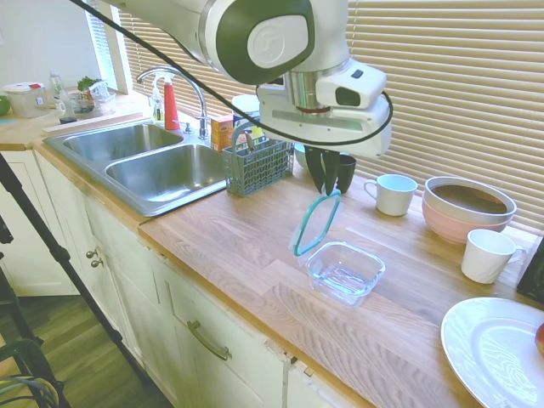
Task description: Cover the lid of the food container
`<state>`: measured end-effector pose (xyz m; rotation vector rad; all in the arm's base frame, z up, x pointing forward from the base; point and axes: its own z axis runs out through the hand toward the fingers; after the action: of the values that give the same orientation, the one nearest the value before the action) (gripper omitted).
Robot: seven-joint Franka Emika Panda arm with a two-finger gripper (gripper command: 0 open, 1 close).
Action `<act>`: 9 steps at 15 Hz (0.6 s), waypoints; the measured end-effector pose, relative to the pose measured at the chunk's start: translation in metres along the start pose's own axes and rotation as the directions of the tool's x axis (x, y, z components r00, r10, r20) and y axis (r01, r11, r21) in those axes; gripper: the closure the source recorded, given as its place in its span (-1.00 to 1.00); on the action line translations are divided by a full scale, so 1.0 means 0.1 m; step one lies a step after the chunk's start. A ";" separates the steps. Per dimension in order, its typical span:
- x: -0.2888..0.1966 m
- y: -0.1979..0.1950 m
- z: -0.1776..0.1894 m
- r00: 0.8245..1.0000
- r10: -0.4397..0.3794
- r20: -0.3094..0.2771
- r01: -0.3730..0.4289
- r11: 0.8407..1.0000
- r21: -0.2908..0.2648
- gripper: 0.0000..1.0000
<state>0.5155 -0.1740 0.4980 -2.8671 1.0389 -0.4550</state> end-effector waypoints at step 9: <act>0.09 0.27 -0.03 1.000 0.023 -0.014 -0.023 1.000 0.004 1.00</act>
<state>0.5044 -0.2000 0.4985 -2.8496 1.0705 -0.4752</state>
